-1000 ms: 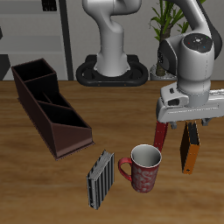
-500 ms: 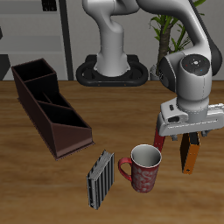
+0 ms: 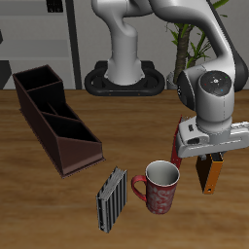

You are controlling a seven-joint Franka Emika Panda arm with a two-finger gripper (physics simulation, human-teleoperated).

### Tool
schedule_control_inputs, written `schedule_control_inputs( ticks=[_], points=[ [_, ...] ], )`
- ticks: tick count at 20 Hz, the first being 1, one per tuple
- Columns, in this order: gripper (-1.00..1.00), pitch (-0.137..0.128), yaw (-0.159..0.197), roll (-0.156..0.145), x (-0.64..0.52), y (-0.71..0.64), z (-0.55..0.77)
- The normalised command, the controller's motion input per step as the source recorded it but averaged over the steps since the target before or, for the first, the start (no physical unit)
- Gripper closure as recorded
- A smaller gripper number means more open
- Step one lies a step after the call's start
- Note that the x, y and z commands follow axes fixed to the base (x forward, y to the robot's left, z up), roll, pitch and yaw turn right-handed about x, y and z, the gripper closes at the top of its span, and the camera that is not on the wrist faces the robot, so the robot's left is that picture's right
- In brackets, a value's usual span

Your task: Place the orange book into the right desk caddy's back compartment

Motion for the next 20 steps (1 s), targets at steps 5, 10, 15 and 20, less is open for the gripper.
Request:
schedule_control_inputs(
  ticks=[5,10,15,20],
  points=[
    [1.00,0.008,-0.008,0.011,-0.03,0.00,-0.02],
    [1.00,-0.044,0.007,0.027,-0.09,0.03,0.28],
    [1.00,-0.109,-0.011,0.034,-0.24,0.01,0.69],
    [1.00,-0.097,-0.013,0.010,-0.27,-0.09,0.72]
  ],
)
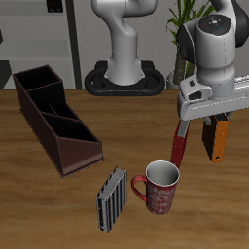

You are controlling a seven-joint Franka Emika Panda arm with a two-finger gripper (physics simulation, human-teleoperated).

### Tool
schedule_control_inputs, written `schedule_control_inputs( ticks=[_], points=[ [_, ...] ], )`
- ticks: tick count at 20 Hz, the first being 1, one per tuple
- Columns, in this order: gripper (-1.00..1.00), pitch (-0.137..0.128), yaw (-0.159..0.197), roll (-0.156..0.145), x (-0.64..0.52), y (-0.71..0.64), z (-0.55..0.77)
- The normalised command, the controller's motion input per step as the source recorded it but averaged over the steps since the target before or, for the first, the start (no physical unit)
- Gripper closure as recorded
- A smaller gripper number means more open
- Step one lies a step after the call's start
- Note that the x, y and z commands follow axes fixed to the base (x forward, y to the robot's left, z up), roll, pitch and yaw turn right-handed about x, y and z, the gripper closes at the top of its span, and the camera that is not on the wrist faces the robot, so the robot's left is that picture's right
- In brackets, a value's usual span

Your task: Place the orange book into the right desk caddy's back compartment

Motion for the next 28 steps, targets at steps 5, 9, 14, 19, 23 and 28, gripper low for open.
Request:
schedule_control_inputs(
  ticks=[5,9,14,19,23,28],
  points=[
    [1.00,-0.057,0.002,0.007,-0.21,-0.07,0.47],
    [1.00,-0.077,0.032,0.002,-0.26,-0.20,0.54],
    [1.00,-0.064,0.048,-0.001,-0.29,-0.35,0.54],
    [1.00,-0.045,0.071,0.010,-0.31,-0.39,0.38],
    [1.00,-0.042,0.092,0.014,-0.31,-0.36,0.21],
    [1.00,-0.041,0.100,-0.024,-0.24,-0.55,0.13]
  ],
)
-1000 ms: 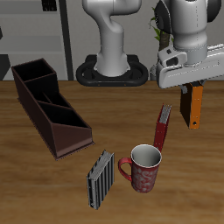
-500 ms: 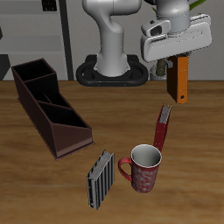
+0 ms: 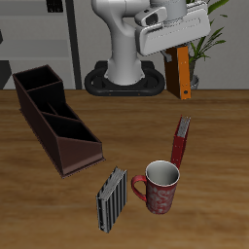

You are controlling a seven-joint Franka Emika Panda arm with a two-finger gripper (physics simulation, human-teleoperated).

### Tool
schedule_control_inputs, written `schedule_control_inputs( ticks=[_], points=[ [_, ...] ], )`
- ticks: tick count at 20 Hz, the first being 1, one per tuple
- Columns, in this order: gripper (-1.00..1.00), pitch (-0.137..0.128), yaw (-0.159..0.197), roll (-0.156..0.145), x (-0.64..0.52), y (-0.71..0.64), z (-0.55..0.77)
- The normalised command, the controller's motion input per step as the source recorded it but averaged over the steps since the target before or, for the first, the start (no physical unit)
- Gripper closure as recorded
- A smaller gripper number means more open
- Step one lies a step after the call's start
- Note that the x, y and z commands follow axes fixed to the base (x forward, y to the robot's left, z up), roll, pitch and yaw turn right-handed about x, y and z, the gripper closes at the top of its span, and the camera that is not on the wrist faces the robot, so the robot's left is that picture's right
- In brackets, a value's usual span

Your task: Place the orange book into the right desk caddy's back compartment

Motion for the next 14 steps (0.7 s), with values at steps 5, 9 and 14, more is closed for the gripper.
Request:
schedule_control_inputs(
  ticks=[5,9,14],
  points=[
    [1.00,-0.016,0.065,-0.079,-0.17,-0.81,0.09],
    [1.00,-0.026,0.042,-0.116,-0.20,-0.91,0.07],
    [1.00,-0.008,0.009,-0.068,-0.10,-0.47,0.01]
  ],
)
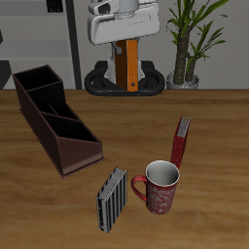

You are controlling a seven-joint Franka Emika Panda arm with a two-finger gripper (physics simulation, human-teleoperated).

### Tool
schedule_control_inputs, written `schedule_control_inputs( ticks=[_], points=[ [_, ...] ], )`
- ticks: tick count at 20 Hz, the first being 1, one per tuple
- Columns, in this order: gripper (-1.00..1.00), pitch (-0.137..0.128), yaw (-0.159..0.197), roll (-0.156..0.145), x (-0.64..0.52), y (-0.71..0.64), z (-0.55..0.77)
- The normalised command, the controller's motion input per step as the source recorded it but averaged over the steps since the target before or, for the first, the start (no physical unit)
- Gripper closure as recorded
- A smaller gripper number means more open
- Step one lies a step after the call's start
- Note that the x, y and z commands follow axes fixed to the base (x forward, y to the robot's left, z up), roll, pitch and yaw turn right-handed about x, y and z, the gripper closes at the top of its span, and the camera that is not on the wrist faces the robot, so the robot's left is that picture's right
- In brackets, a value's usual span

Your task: Place the orange book into the right desk caddy's back compartment

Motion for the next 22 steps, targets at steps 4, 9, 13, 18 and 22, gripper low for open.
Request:
schedule_control_inputs(
  ticks=[4,9,13,18,22],
  points=[
    [1.00,-0.003,0.034,-0.100,-0.11,-0.65,-0.05],
    [1.00,0.009,0.040,-0.079,-0.11,-0.46,-0.10],
    [1.00,-0.003,0.041,-0.072,-0.31,-0.49,-0.05],
    [1.00,-0.010,0.033,-0.064,-0.20,-0.43,-0.01],
    [1.00,0.014,0.022,-0.047,-0.11,-0.31,-0.09]
  ],
)
